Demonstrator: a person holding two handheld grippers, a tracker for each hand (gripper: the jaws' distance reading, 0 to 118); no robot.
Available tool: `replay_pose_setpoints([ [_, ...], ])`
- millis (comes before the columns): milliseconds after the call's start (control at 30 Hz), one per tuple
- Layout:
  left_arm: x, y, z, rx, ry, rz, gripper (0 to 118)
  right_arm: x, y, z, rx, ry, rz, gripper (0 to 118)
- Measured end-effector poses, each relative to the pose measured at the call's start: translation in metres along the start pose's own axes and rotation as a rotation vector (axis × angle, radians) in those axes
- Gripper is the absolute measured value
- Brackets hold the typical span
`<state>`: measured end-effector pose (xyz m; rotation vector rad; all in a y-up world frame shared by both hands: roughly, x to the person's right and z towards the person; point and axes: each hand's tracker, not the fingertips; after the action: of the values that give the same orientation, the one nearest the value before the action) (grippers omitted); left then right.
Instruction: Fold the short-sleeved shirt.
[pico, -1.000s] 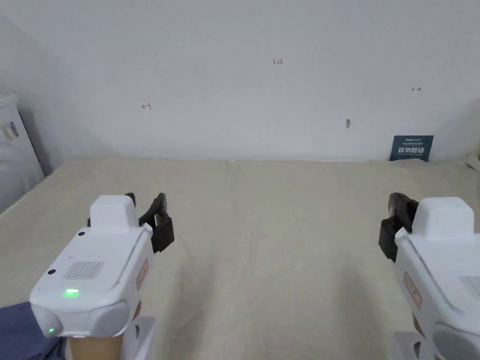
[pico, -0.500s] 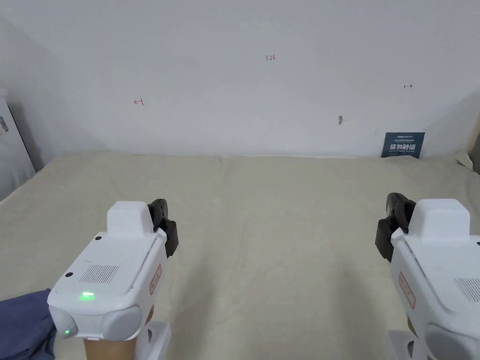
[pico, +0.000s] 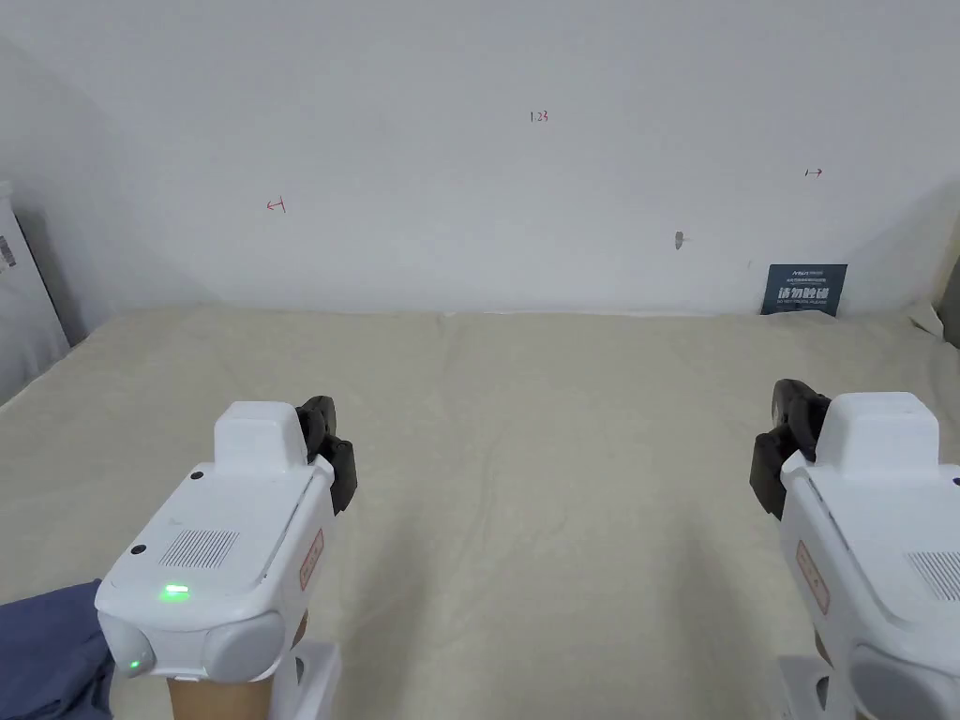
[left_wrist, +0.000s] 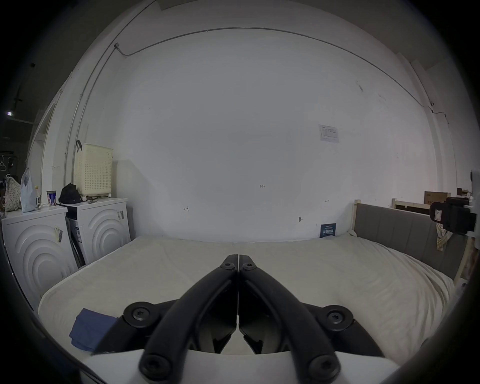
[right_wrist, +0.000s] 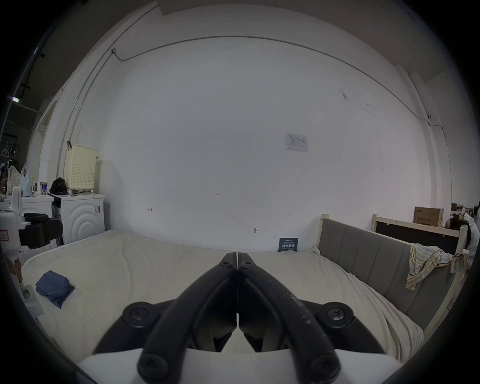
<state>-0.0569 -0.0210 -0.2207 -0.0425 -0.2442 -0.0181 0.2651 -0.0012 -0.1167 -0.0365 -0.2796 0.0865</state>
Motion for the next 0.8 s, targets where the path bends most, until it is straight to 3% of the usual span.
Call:
replay_pose_setpoints([
  [800, 0.0, -0.0002, 0.006, -0.002, -0.008, -0.008, 0, 0.0, 0.0045, 0.0066, 0.013, 0.001, 0.008, 2],
])
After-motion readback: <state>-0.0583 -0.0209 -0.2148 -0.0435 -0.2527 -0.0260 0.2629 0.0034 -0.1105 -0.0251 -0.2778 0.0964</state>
